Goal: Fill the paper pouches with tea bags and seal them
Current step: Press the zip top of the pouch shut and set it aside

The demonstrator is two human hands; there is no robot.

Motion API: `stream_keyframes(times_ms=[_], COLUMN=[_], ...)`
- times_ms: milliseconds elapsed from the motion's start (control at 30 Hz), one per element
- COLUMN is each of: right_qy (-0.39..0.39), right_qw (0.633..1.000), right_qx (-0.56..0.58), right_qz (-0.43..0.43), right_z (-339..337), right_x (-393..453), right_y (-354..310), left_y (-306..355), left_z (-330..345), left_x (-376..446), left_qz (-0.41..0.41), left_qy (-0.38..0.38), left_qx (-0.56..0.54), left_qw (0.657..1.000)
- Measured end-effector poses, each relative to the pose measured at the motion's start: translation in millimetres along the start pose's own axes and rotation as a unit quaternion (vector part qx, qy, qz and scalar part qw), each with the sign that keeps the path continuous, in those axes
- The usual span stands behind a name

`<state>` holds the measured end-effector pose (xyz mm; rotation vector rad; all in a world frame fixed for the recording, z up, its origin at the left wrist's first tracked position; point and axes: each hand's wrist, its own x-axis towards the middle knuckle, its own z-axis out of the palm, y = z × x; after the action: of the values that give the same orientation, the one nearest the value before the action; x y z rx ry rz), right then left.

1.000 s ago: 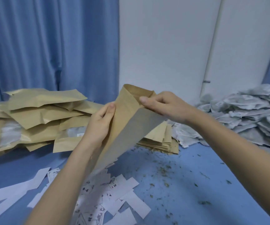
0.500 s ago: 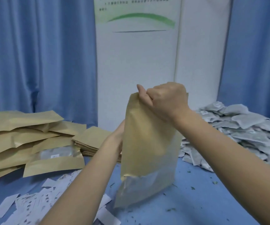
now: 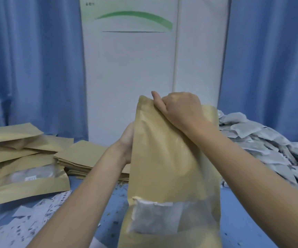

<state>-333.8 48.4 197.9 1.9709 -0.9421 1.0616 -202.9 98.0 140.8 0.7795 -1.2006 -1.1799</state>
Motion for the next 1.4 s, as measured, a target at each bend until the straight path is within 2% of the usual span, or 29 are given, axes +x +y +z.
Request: stream_keyframes(times_ms=[100, 133, 233, 300, 400, 500, 600, 733, 867, 967, 1133, 1233, 1333, 1400], right_qy=[-0.031, -0.044, -0.067, -0.065, -0.062, -0.191, -0.278, -0.279, -0.304, -0.334, -0.308, -0.304, -0.33, -0.307], right_qw=[0.997, 0.996, 0.995, 0.997, 0.99, 0.947, 0.915, 0.903, 0.89, 0.884, 0.904, 0.902, 0.895, 0.907], right_qx=[-0.055, -0.068, -0.072, -0.051, 0.105, 0.249, 0.289, 0.326, 0.34, 0.326, 0.294, 0.307, 0.299, 0.288], right_qz=[-0.034, -0.039, -0.019, 0.011, 0.066, 0.069, 0.051, 0.023, 0.026, 0.035, 0.027, 0.023, 0.026, 0.022], right_z=[1, 2, 5, 7, 9, 3, 1, -1, -5, -7, -1, -1, -4, -1], right_x=[-3, -3, -3, -4, -7, -10, -9, -4, -1, 1, -1, -2, -4, -6], right_y=[7, 9, 12, 11, 17, 28, 33, 32, 30, 29, 21, 24, 36, 40], left_y=[13, 15, 9, 4, -2, -7, -14, -21, -25, -29, -36, -35, -35, -33], left_z=[-12, -15, -8, 1, 3, 0, -1, 4, 5, 4, 7, 6, 1, 0], left_x=[-6, -7, -4, -2, 2, 4, 4, 3, 7, 6, 10, 8, 6, 4], left_qz=[0.003, 0.018, 0.103, 0.129, 0.147, 0.176, 0.199, 0.227, 0.213, 0.219, 0.244, 0.252, 0.249, 0.23], left_qy=[-0.059, -0.049, 0.043, 0.127, 0.19, 0.219, 0.229, 0.258, 0.274, 0.259, 0.287, 0.301, 0.288, 0.252], left_qx=[-0.048, -0.015, 0.123, 0.159, 0.211, 0.262, 0.314, 0.343, 0.27, 0.261, 0.307, 0.293, 0.239, 0.191], left_qw=[0.997, 0.999, 0.986, 0.97, 0.947, 0.923, 0.9, 0.874, 0.898, 0.904, 0.874, 0.872, 0.893, 0.92])
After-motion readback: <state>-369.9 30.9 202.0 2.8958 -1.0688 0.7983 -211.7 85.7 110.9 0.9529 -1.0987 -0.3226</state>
